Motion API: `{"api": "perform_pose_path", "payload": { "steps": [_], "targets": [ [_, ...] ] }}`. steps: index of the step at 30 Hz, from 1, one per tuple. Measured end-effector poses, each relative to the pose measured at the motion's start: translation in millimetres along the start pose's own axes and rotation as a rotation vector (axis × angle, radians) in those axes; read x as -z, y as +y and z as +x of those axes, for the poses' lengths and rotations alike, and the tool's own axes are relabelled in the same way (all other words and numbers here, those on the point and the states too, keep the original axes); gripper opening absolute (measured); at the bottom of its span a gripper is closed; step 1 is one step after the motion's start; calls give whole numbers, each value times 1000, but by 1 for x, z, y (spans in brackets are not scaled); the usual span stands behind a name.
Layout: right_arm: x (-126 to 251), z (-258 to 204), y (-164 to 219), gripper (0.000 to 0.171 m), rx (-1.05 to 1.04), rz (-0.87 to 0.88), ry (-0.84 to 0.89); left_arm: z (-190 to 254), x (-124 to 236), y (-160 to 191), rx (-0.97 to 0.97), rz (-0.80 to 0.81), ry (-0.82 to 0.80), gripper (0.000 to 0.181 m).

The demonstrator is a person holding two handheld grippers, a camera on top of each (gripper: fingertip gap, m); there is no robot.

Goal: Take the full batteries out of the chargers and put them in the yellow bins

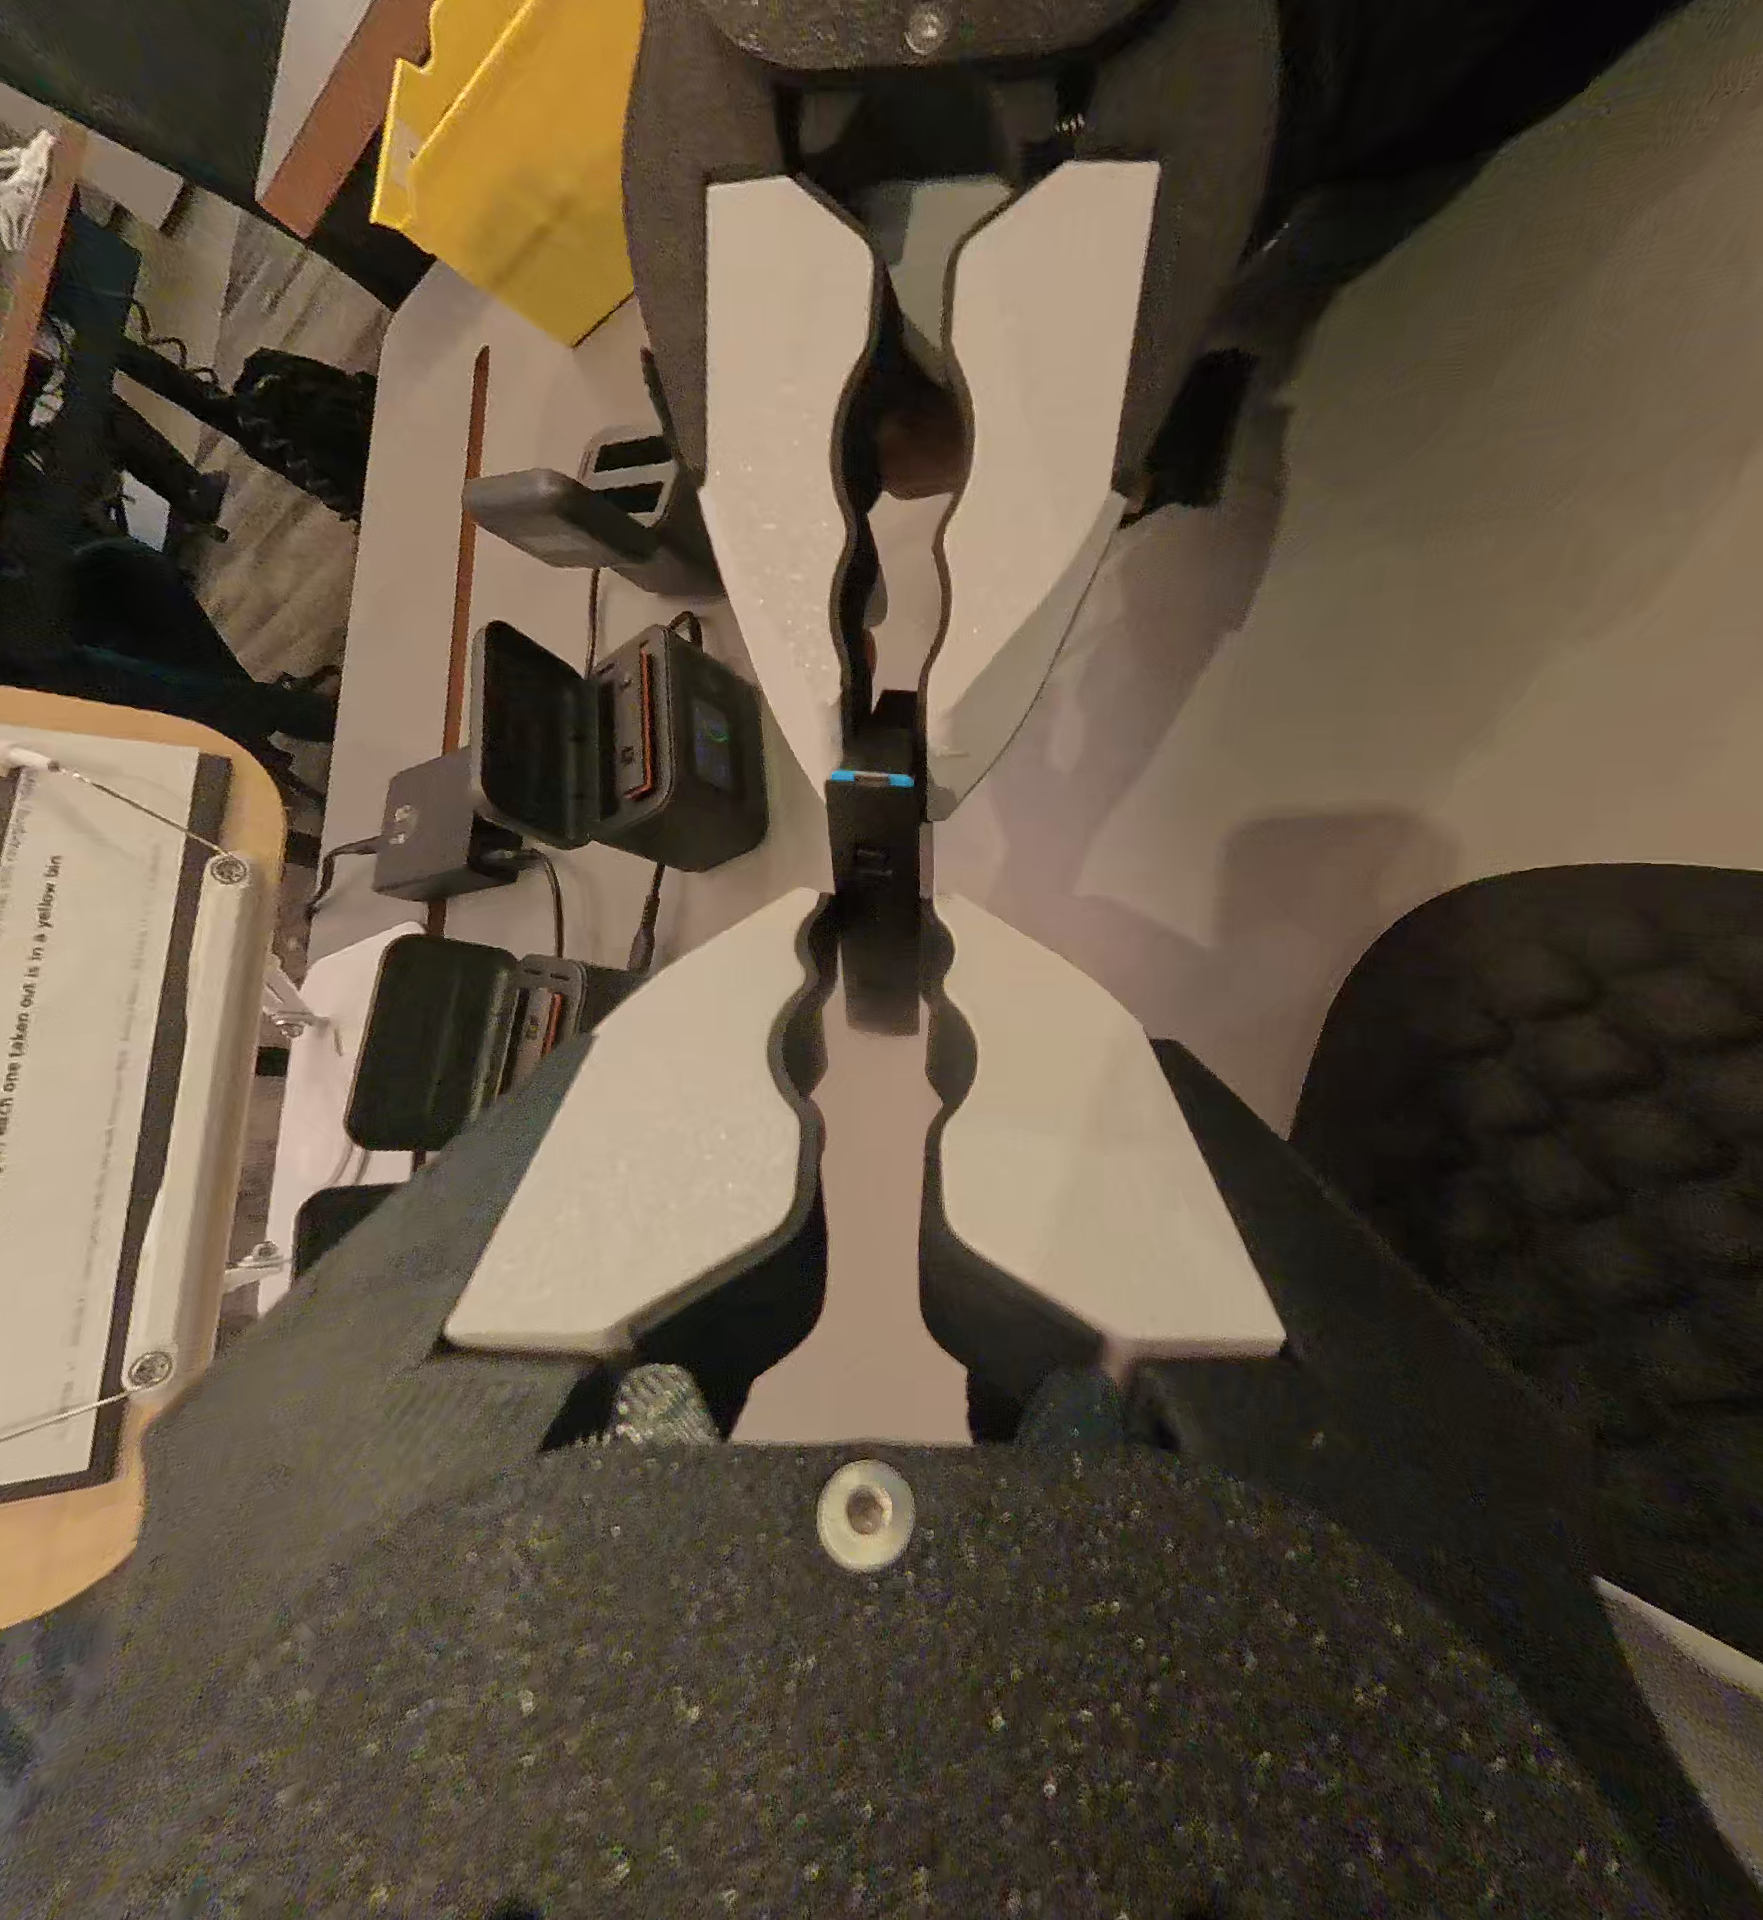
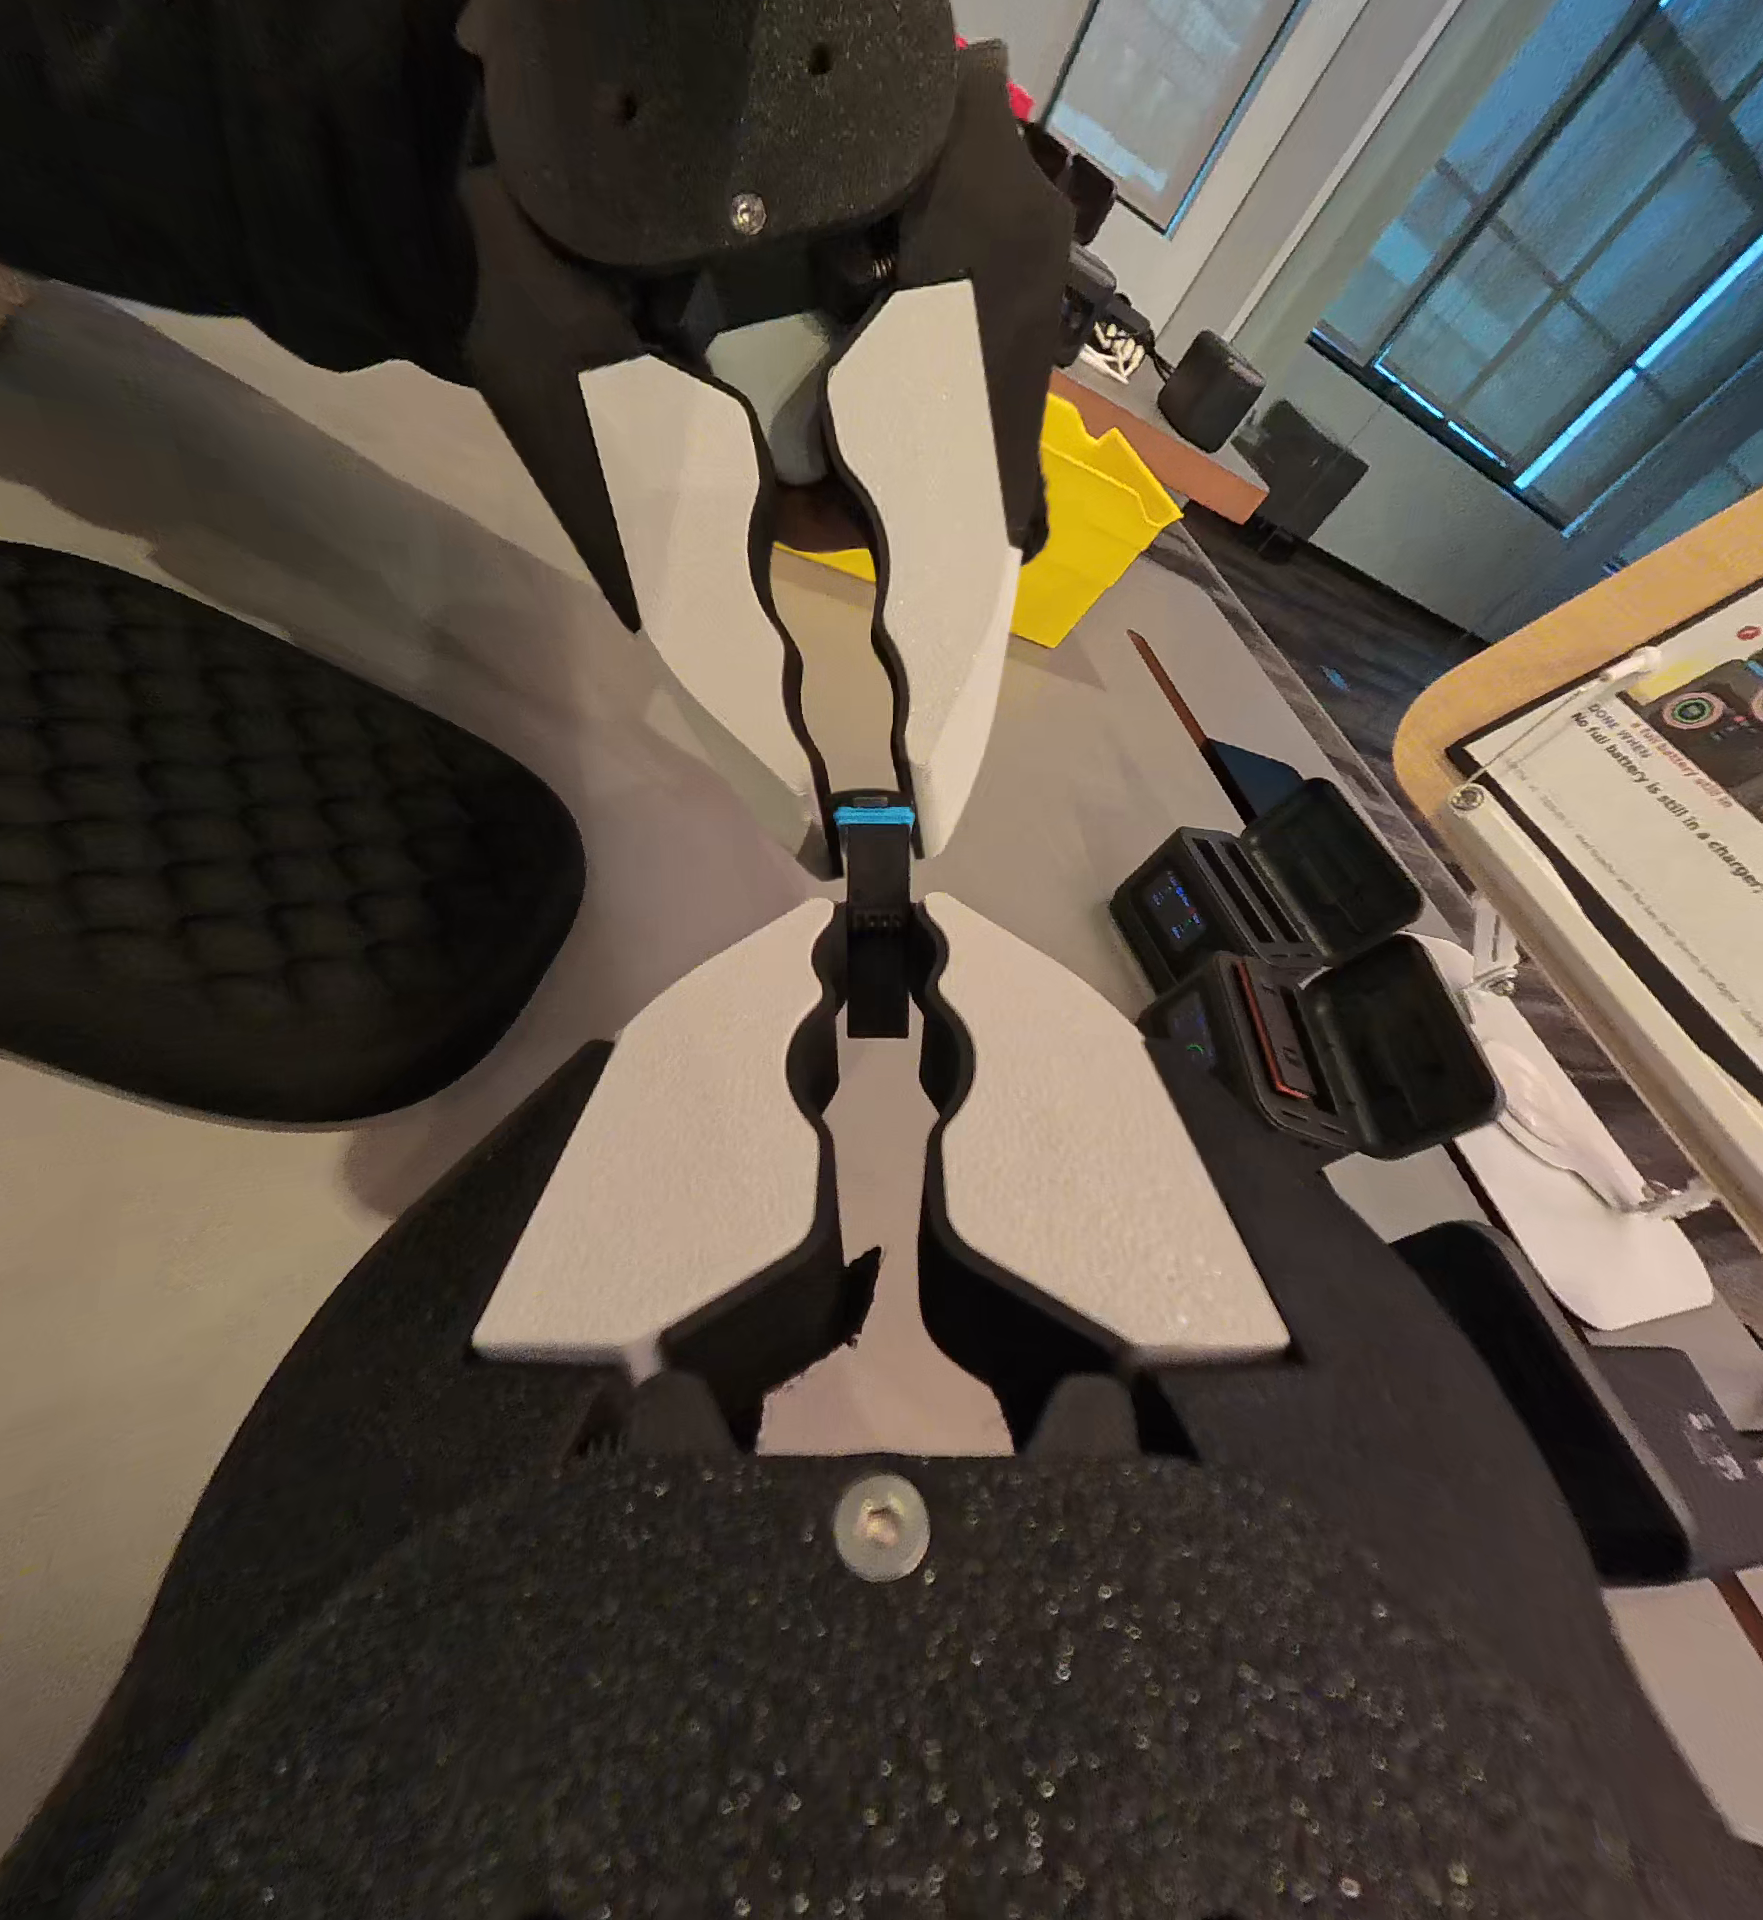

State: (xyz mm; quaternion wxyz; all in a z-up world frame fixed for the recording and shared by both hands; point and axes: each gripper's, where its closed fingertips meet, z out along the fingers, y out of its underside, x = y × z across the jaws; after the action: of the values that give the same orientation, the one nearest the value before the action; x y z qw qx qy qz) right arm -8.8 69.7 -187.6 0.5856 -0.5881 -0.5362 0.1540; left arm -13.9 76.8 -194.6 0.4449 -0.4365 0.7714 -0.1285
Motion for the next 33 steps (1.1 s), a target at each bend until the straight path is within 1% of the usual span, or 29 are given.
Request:
{"api": "perform_pose_path", "payload": {
  "steps": [6,9,12,16,19,22,27,33],
  "targets": [
    [1,3,-2,11,-32,3,16,-4,4,-2,18,-4,17,15],
    [7,16,6,19,-71,-48,64,-15,8,7,0,-67,4,15],
    [25,40,12,19,-144,-57,158,-39,16,28,15,-156,-24,14],
    [56,68,31,18,-272,-78,301,-78,26,66,51,-316,-38,14],
    [78,80,51,14,-358,-103,397,-106,30,88,80,-410,-33,14],
    [96,88,64,6,-424,-117,482,-129,28,105,116,-491,-7,15],
    [103,85,69,0,-475,-112,489,-152,12,122,173,-582,70,15],
    [95,78,71,0,-463,-118,447,-168,-12,146,230,-700,160,14]
  ]
}}
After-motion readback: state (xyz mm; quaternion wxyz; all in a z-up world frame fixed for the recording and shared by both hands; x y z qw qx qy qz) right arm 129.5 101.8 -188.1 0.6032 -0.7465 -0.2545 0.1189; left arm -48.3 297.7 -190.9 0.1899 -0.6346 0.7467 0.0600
